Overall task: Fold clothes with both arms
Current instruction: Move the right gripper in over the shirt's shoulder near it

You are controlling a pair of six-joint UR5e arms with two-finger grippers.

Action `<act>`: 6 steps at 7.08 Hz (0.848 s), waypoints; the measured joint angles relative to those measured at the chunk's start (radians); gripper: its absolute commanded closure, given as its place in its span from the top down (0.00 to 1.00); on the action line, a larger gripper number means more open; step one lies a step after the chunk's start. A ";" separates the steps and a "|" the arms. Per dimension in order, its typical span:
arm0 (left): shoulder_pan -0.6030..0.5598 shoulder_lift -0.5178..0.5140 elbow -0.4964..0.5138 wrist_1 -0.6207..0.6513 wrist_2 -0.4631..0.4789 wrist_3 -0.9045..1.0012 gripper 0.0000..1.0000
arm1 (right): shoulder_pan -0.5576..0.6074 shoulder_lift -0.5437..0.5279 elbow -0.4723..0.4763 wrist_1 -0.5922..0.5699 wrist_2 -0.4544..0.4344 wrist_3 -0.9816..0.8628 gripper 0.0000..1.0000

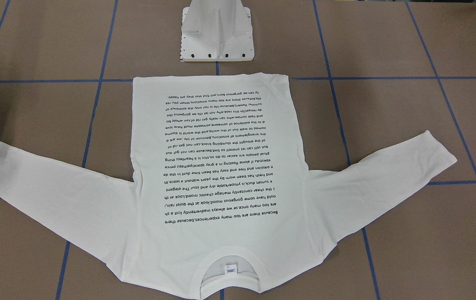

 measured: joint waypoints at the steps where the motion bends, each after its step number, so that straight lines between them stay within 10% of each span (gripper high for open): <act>1: 0.000 0.000 -0.002 0.000 0.000 0.000 1.00 | -0.011 0.005 -0.009 0.000 -0.001 0.000 0.83; 3: 0.000 0.000 -0.009 0.001 0.000 0.000 1.00 | -0.022 0.015 -0.026 0.000 -0.002 -0.001 0.77; 4: 0.000 0.001 -0.011 0.001 0.001 0.001 1.00 | -0.024 0.025 -0.038 0.000 -0.003 -0.001 0.58; 5: 0.000 0.001 -0.013 0.001 0.001 0.001 1.00 | -0.024 0.034 -0.050 0.000 -0.004 -0.001 0.07; 6: 0.000 0.001 -0.013 0.002 0.001 0.001 1.00 | -0.024 0.039 -0.057 0.000 -0.005 0.000 0.00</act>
